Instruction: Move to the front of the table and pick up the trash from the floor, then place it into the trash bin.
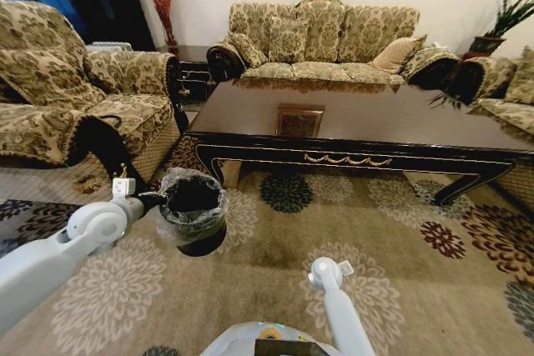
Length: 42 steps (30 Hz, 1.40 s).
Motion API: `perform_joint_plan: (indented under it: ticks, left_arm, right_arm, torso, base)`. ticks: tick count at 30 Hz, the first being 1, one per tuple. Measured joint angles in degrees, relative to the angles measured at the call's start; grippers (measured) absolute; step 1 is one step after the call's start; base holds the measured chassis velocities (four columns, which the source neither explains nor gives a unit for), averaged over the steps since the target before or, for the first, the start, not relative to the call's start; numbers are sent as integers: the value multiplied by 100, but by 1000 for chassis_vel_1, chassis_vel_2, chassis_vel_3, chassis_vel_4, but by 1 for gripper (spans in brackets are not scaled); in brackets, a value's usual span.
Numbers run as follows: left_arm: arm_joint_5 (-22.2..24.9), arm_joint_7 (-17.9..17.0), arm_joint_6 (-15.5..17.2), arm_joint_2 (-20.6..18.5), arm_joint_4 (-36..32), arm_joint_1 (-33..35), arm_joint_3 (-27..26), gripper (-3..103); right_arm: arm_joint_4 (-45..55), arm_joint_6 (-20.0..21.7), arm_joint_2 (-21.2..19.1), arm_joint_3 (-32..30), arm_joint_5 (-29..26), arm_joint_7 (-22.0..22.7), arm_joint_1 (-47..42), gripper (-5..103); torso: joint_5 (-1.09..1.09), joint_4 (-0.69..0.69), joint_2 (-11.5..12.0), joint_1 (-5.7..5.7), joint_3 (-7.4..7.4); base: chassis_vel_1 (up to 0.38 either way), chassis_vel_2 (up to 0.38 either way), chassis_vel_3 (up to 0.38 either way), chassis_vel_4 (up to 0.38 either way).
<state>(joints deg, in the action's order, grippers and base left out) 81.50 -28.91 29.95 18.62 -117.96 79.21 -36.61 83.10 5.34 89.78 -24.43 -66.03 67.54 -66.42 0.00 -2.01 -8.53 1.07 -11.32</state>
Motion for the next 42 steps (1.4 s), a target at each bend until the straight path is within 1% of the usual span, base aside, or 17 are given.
perform_joint_plan:
  ticks: [5, 8, 17, 23, 30, 31, 34, 35, 36, 38, 42]
  left_arm:
    - [6, -7, 0, -28, 6, -33, 61, 4]
    - [6, -9, 0, -31, 30, -46, 81, 4]
    - [14, -8, 0, 1, 35, -9, 70, 4]
    - [-14, -9, -1, 63, 34, 1, 110, 4]
    - [-2, 8, -3, 48, 37, -35, 162, 4]
    - [-1, 11, -5, 54, 44, -51, 172, 4]
    - [-1, 13, -14, 72, 52, -85, 200, 4]
    - [-1, 13, -14, 72, 52, -85, 200, 4]
    - [-1, 13, -14, 76, 51, -82, 199, 4]
    - [0, 12, -15, 77, 51, -68, 196, 4]
    - [-4, -7, -16, 69, 31, -13, 167, 4]
  right_arm:
    - [-234, -88, 160, -34, 36, -131, 190, 100]
    - [-412, -123, 246, -51, 190, -174, 325, 100]
    - [-928, -274, 247, -73, 444, -354, 491, 100]
    - [-940, -313, 243, -120, 464, -431, 428, 100]
    - [-1241, -420, 240, -131, 553, -558, 555, 100]
    - [-1267, -432, 240, -126, 559, -573, 568, 101]
    - [-1365, -472, 239, -128, 567, -634, 604, 89]
    - [-1365, -472, 239, -128, 567, -634, 604, 89]
    - [-1394, -494, 238, -140, 558, -654, 607, 85]
    - [-1411, -511, 237, -145, 552, -673, 603, 85]
    - [-1430, -554, 237, -148, 550, -739, 550, 63]
  torso:
    - [-1, 0, 0, 0, 0]
    - [-1, -2, 0, 0, 0]
    - [0, 0, 0, 0, 0]
    - [0, 0, 0, 0, 0]
    - [1, -1, 0, 0, 0]
    - [1, -1, 0, 0, 0]
    - [0, 0, 0, 0, 0]
    - [0, 0, 0, 0, 0]
    - [0, -1, 0, 0, 0]
    - [0, 0, 0, 0, 0]
    - [0, -1, 0, 0, 0]
  base:
    - [0, 0, 0, 0]
    - [0, 0, 0, 0]
    - [0, 0, 0, 0]
    - [0, 0, 0, 0]
    - [0, 0, 0, 0]
    - [0, 0, 0, 0]
    - [0, 0, 0, 0]
    - [0, 0, 0, 0]
    - [0, 0, 0, 0]
    - [0, 0, 0, 0]
    - [0, 0, 0, 0]
